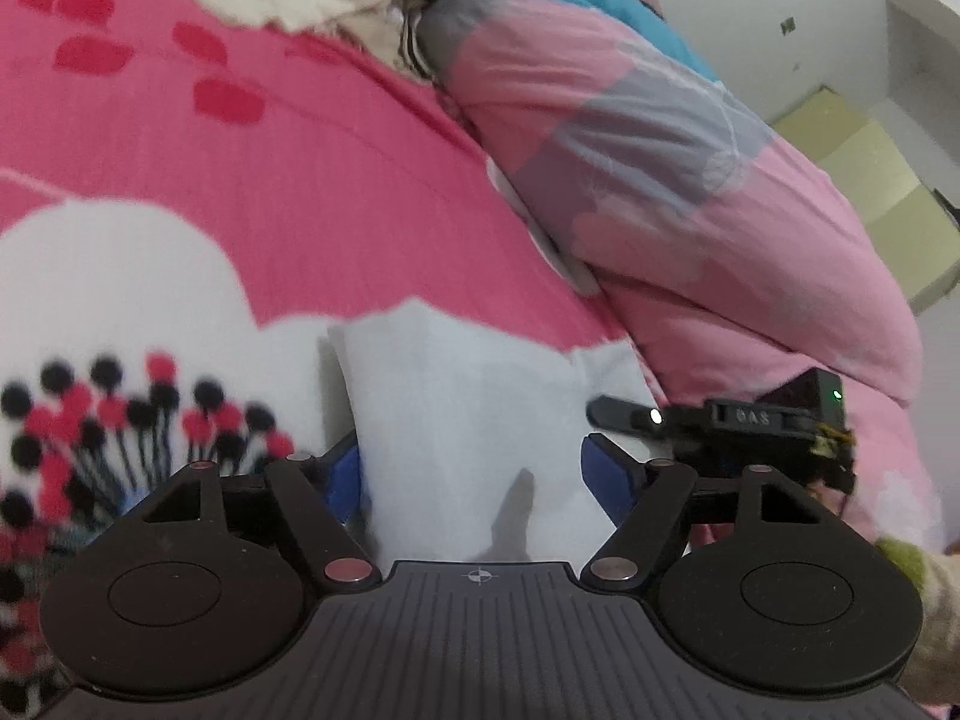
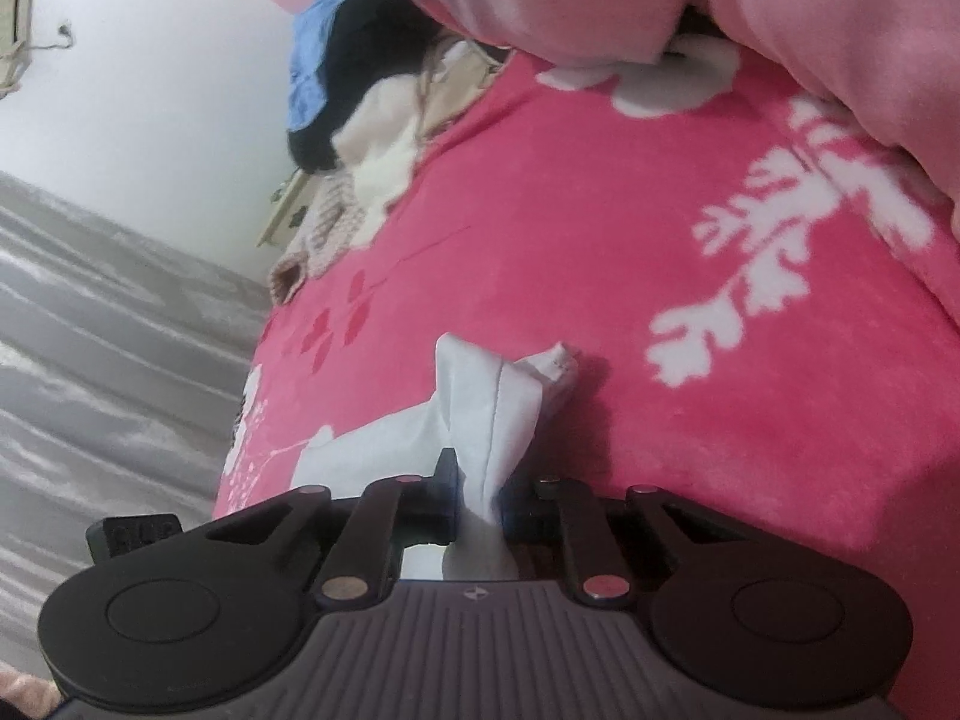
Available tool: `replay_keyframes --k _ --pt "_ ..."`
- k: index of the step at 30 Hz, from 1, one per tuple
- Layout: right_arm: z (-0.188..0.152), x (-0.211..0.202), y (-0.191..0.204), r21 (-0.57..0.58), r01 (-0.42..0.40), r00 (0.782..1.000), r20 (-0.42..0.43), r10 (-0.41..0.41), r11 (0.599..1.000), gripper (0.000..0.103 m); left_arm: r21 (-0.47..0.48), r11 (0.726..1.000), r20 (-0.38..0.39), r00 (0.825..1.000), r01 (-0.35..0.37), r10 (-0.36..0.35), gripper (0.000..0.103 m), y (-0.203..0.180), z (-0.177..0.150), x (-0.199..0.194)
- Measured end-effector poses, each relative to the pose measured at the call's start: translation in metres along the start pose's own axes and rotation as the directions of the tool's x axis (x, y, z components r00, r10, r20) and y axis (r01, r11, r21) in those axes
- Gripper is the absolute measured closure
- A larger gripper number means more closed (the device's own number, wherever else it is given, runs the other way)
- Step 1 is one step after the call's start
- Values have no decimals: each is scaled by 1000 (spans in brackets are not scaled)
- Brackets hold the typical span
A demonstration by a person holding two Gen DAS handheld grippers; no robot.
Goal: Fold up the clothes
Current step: 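Close the right gripper on the shirt end while the left gripper pinches beside it, then lift the folded shirt with both grippers and carry it toward the clothes stack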
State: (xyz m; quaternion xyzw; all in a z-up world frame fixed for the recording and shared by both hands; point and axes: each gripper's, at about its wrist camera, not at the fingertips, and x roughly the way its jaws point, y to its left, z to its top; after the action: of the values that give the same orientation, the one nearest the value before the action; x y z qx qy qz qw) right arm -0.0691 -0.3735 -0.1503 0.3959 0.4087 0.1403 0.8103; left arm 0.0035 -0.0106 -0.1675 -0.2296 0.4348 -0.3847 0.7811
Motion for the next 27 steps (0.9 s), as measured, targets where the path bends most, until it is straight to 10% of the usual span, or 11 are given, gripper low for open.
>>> replay_keyframes --k 10,18,27 --pt "0 5 -4 0 3 1000 -10 -3 1000 90 -30 999 22 999 -40 41 29 -6 6 13" --pt "0 -4 16 -118 28 1000 2 -28 993 93 -108 991 54 995 -81 87 71 2 5 7" --pt "-5 -17 44 -244 30 999 21 -25 969 95 -104 993 94 994 -50 60 86 -17 6 -11"
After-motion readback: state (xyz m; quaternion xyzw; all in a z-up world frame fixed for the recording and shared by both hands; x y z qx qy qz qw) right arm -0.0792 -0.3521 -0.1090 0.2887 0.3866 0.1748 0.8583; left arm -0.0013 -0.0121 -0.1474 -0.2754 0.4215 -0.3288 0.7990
